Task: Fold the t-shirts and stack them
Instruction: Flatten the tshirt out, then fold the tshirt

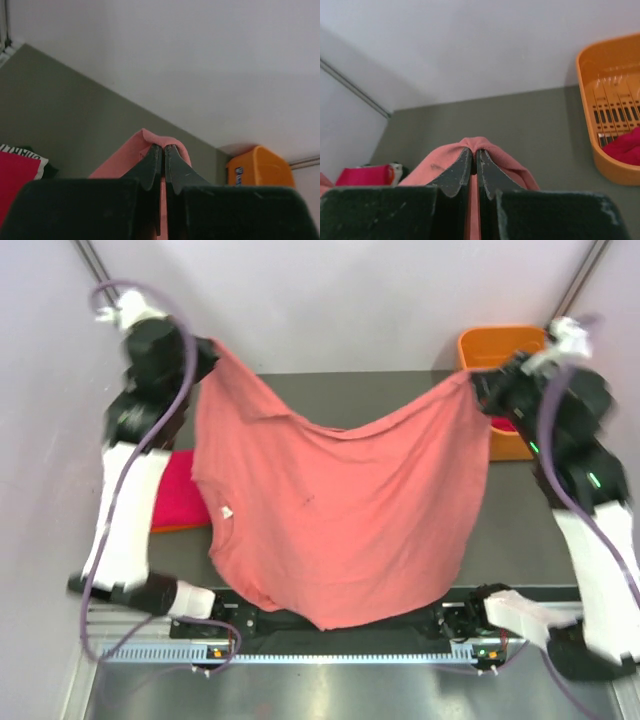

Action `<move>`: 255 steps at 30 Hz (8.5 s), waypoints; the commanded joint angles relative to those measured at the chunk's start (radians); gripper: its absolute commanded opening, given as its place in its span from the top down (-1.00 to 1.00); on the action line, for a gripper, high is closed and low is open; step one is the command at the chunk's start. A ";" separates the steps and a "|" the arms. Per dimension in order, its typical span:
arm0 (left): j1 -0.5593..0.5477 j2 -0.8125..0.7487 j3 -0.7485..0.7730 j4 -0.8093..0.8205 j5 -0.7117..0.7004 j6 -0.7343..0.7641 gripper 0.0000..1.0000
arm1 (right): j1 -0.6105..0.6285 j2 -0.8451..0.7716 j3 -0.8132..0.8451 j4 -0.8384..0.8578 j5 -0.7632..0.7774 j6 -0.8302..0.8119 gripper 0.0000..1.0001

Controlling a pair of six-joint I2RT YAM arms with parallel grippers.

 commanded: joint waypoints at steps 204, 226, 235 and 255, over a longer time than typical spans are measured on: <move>-0.085 -0.182 -1.112 0.363 0.181 -0.129 -0.36 | -0.385 0.193 -1.135 0.533 0.288 0.481 1.00; -0.113 -0.011 -1.341 0.664 0.166 -0.212 -0.17 | -0.399 0.179 -1.188 0.650 0.210 0.381 1.00; -0.115 0.147 -1.316 0.744 0.151 -0.240 -0.04 | -0.398 0.179 -1.189 0.656 0.205 0.373 1.00; -0.110 0.276 -1.313 0.730 0.006 -0.540 0.51 | -0.397 0.170 -1.200 0.670 0.194 0.369 1.00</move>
